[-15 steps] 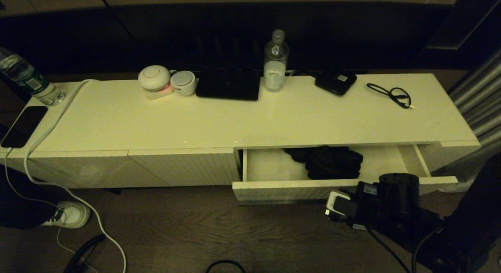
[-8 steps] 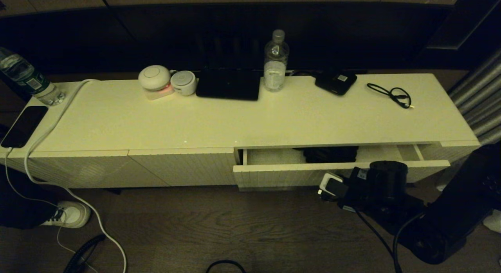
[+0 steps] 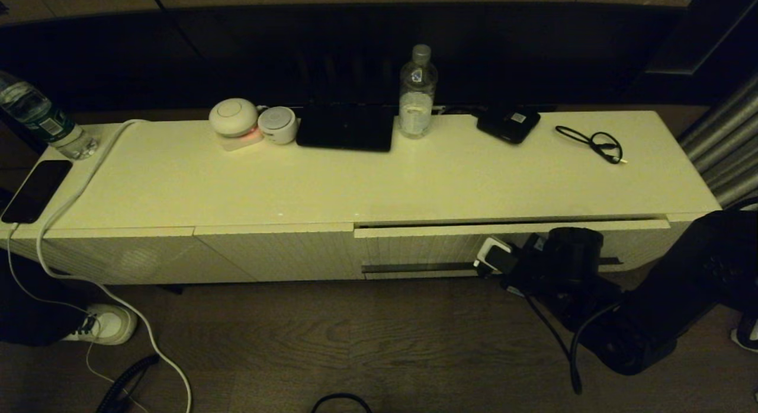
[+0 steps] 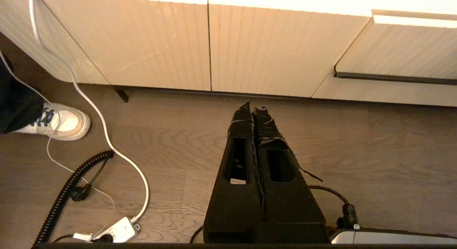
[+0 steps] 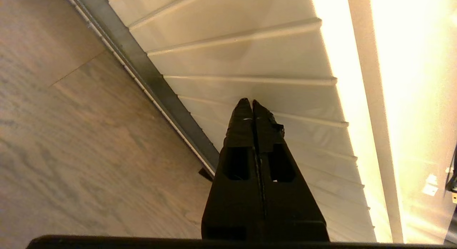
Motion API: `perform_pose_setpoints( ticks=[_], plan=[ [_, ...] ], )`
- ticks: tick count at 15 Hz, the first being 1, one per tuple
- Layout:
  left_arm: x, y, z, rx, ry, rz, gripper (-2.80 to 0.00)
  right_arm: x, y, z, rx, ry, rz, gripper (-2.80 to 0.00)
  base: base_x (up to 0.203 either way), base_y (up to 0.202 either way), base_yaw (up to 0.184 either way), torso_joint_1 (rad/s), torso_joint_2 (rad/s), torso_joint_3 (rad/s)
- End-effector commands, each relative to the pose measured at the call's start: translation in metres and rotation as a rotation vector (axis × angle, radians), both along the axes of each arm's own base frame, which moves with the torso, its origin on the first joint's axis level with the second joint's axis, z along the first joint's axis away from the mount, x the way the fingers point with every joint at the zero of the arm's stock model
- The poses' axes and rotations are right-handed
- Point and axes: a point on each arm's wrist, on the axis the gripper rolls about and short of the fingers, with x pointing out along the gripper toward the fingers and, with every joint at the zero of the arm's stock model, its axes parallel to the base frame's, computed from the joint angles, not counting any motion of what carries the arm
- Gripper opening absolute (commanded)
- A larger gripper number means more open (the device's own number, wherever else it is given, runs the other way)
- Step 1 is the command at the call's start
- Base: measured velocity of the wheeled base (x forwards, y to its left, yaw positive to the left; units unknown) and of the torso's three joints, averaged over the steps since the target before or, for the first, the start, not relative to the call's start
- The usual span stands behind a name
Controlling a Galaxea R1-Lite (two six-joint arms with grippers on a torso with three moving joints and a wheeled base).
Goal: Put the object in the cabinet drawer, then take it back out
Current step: Close the drawer
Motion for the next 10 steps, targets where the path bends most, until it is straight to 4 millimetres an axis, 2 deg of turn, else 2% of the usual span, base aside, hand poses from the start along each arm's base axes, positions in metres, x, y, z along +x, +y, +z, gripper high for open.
perform_pose_setpoints(
  ticks=[1,10],
  plan=[
    [0.000,0.000,0.000,-0.001,-0.002,0.001,-2.80,0.006,0.002,0.001,0.003,-0.019,-0.003,-2.80,0.000,0.000,0.000,0.000,0.00,0.000],
    [0.000,0.000,0.000,-0.001,-0.002,0.001,-2.80,0.017,0.006,0.000,0.050,-0.041,-0.042,-2.80,0.000,0.000,0.000,0.000,0.00,0.000]
  ],
)
